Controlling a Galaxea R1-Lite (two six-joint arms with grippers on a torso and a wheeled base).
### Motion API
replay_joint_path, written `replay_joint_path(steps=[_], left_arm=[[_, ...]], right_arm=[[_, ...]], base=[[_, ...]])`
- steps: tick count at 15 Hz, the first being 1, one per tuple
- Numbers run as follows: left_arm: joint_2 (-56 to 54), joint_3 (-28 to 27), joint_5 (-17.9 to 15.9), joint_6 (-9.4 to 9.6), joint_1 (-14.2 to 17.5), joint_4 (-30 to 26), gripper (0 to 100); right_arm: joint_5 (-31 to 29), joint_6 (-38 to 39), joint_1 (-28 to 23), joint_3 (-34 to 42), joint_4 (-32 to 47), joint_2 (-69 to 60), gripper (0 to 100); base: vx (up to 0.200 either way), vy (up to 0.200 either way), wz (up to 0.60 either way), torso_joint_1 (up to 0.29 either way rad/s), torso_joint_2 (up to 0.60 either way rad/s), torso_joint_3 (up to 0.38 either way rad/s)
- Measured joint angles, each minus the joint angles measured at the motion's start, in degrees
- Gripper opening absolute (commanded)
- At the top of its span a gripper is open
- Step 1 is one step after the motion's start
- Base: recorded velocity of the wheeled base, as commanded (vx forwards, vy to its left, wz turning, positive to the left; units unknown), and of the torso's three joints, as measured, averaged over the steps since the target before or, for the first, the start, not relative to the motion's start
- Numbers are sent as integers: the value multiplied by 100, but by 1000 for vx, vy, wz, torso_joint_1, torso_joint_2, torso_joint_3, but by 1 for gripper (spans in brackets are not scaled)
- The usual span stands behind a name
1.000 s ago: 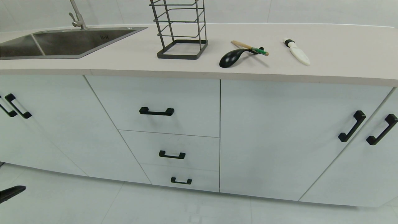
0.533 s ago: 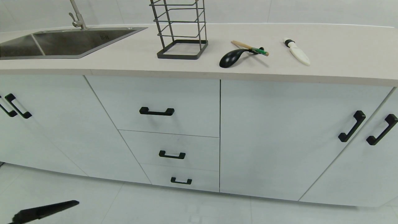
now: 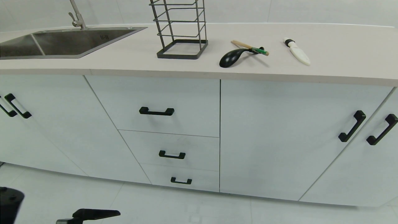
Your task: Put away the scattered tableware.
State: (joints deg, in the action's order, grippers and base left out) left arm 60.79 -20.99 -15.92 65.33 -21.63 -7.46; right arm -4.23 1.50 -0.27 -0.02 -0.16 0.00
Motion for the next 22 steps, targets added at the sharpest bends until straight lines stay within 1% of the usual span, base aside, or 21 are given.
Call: replay_joint_path(steps=[1, 2, 3, 5, 8, 9, 10, 11, 12, 13, 15, 16, 17, 22], left_arm=[[243, -20, 106, 165, -12, 21, 100], [511, -78, 180, 255, -22, 44, 100], [739, -146, 224, 327, -34, 76, 100], [1203, -240, 260, 411, -56, 347, 100], [2157, -375, 471, 444, -80, 1370, 100], [2391, -422, 572, 397, -80, 1515, 100], [2553, -439, 700, 241, -80, 1582, 100], [2653, -450, 755, 167, -78, 1668, 100], [2765, -455, 829, 61, -78, 1907, 100], [2878, -461, 941, -84, -78, 2153, 100], [3123, -461, 1026, -238, -78, 2604, 100], [3278, -461, 1046, -271, -78, 2809, 100], [3405, -461, 1053, -282, -78, 2896, 100], [4166, -662, 1113, -240, -67, 3767, 100]], right_arm=[[0, 0, 0, 0, 0, -2, 0], [0, 0, 0, 0, 0, -2, 0], [0, -2, 0, -5, 0, -2, 0], [0, 0, 0, -2, 0, -2, 0], [0, 0, 0, 0, 0, -2, 0], [0, 0, 0, 0, 2, -2, 0], [0, 0, 0, 0, 0, -2, 0], [0, -2, 0, 0, 0, -2, 0], [0, -2, 0, 0, 0, -2, 0], [0, -2, 0, 0, 0, -2, 0], [0, -2, 0, -5, 0, -2, 0], [0, 0, 0, -5, 2, -2, 0], [2, 0, 0, -5, 2, -2, 0], [0, -2, 0, 0, 0, -2, 0]], base=[[0, 0, 0, 0, 0, 0], [0, 0, 0, 0, 0, 0], [0, 0, 0, 0, 0, 0], [0, 0, 0, 0, 0, 0], [0, 0, 0, 0, 0, 0], [0, 0, 0, 0, 0, 0], [0, 0, 0, 0, 0, 0], [0, 0, 0, 0, 0, 0], [0, 0, 0, 0, 0, 0], [0, 0, 0, 0, 0, 0], [0, 0, 0, 0, 0, 0], [0, 0, 0, 0, 0, 0], [0, 0, 0, 0, 0, 0], [0, 0, 0, 0, 0, 0]])
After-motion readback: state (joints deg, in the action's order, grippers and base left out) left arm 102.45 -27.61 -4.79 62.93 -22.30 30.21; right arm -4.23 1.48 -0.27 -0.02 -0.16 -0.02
